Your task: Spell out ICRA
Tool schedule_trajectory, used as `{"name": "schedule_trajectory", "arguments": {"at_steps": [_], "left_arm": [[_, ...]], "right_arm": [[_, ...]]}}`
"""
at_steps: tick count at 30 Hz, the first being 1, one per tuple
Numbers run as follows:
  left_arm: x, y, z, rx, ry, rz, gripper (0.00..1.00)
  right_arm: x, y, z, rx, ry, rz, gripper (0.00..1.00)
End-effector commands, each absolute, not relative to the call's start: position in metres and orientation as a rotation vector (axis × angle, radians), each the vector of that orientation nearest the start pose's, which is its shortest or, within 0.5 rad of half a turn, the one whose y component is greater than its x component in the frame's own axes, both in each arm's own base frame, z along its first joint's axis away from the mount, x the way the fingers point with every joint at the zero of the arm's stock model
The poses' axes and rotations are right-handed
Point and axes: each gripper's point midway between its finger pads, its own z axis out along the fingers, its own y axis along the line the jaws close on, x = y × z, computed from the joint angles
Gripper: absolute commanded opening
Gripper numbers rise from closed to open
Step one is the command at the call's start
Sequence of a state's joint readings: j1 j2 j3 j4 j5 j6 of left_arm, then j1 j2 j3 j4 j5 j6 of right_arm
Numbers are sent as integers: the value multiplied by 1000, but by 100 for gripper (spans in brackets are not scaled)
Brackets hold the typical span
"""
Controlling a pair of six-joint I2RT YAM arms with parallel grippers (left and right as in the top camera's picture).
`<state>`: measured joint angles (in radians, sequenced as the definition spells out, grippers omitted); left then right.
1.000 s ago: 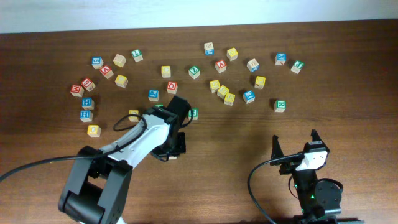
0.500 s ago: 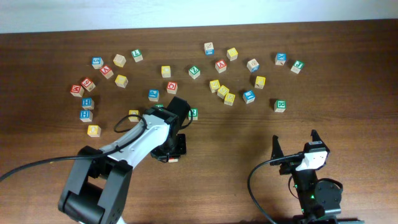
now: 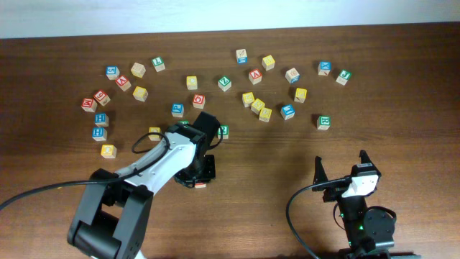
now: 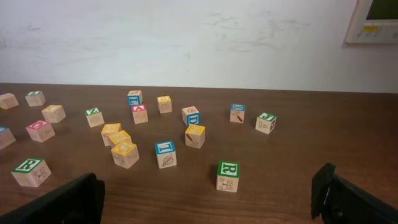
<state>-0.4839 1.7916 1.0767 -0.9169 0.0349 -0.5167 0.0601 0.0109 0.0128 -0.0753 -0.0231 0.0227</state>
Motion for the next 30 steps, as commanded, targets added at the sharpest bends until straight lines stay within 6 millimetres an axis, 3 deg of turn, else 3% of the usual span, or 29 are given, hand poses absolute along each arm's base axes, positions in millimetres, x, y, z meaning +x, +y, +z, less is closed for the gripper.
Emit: {"name": "schedule_trajectory", "arguments": {"at_steps": [1,7,10,13,18,21,28,30], "left_arm": [[246,-138,6,-58,3234,-1,30],[247,-137,6,-58,3230,10,29],[249,-137,7,-26,3225,15,34],[250,-137,11,-14,3229,18,47],[260,-142,30,9,3218,10,50],[274,-148,52,9,3193,-11,52],[318,-150,152,-35,3072,-81,54],[328,-148,176,-58,3030,-108,78]], "right_arm": [[245,19,156,-46,1648,79,98],[245,19,156,-46,1648,79,98],[245,19,156,-46,1648,79,98],[245,19,156,-46,1648,79,98],[245,19,156,-46,1648,79,98],[245,19,156,-46,1648,79,98],[245,19,156,-46,1648,79,98],[245,19,156,-46,1648,79,98]]}}
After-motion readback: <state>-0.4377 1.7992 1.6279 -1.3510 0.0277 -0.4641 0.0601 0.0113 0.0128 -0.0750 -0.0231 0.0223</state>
